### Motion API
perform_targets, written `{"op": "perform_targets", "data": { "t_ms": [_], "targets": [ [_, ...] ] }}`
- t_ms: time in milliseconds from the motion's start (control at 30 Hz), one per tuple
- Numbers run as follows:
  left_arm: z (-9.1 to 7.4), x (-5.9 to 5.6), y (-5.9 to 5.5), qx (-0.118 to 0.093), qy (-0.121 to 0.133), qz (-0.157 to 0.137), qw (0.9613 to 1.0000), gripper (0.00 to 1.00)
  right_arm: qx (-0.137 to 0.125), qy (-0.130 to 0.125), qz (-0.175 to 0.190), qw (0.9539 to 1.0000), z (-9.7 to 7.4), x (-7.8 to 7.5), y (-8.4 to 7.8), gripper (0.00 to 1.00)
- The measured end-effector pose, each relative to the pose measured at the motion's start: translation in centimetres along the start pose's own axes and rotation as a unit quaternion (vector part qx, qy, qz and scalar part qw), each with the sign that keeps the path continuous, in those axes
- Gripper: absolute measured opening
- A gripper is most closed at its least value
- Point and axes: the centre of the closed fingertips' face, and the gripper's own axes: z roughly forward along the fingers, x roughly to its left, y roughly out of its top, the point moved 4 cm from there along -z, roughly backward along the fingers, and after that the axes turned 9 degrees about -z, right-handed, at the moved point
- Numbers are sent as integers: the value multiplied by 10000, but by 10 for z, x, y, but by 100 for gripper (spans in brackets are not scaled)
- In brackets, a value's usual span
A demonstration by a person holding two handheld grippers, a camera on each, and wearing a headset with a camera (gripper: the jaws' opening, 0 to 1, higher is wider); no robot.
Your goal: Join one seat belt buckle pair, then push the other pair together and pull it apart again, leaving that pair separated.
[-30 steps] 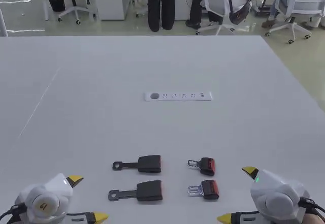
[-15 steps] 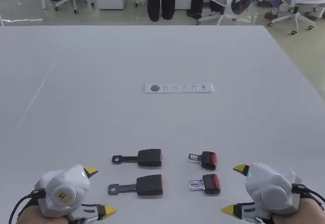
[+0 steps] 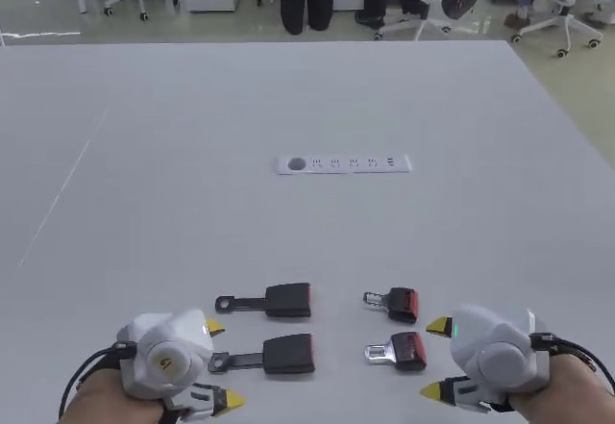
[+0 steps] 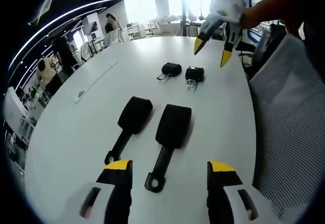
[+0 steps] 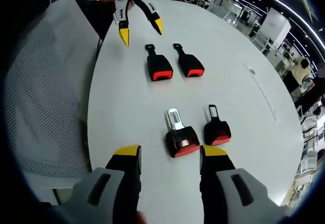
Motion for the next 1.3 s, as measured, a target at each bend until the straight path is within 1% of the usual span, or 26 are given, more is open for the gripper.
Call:
{"op": "perform_targets", "data": {
  "t_ms": [100, 167, 233, 267, 300, 367, 433, 533, 633, 733, 833, 867, 1000, 1100, 1167, 1200, 1300],
  "targets": [
    [6, 1, 3, 64, -87, 80, 9999, 58, 16, 61, -41, 10000, 2, -2, -1, 41],
    [11, 3, 5, 112, -153, 170, 9997, 56, 67, 83, -95, 9999, 5, -6, -3, 40],
    [17, 4, 9, 143, -232, 321, 9991, 53, 107, 121, -119, 9998, 8, -10, -5, 39],
    [18, 4, 9, 158, -248, 325, 9990, 52, 112, 131, -126, 9998, 8, -10, -5, 37],
    [22, 5, 10, 222, -262, 380, 9987, 52, 124, 149, -133, 9997, 10, -12, -6, 36],
    [27, 5, 14, 225, -311, 481, 9981, 51, 129, 161, -156, 9997, 13, -14, -6, 36],
    [32, 6, 17, 270, -372, 507, 9977, 51, 141, 175, -191, 9996, 16, -18, -4, 35],
    [39, 5, 24, 259, -452, 612, 9968, 50, 165, 248, -283, 9992, 22, -21, -2, 35],
    [46, 6, 29, 277, -520, 673, 9960, 46, 205, 357, -413, 9983, 26, -23, -1, 35],
    [51, 5, 33, 315, -616, 738, 9949, 43, 276, 426, -528, 9973, 31, -28, -4, 35],
    [56, 4, 32, 433, -701, 786, 9935, 43, 303, 529, -550, 9966, 34, -28, -7, 35],
    [57, 4, 32, 447, -712, 834, 9930, 43, 322, 556, -574, 9963, 34, -28, -8, 35],
    [61, 5, 29, 544, -815, 877, 9913, 42, 386, 708, -678, 9944, 39, -25, -13, 34],
    [65, 3, 31, 619, -900, 1003, 9889, 41, 411, 814, -704, 9933, 42, -24, -14, 33],
    [68, 0, 32, 660, -989, 1150, 9862, 40, 401, 841, -691, 9932, 44, -25, -14, 33],
    [69, -1, 33, 712, -1028, 1220, 9846, 38, 395, 858, -684, 9932, 44, -25, -14, 33],
    [73, -3, 33, 771, -1109, 1349, 9816, 36, 375, 951, -615, 9929, 47, -25, -13, 31]
  ]
}}
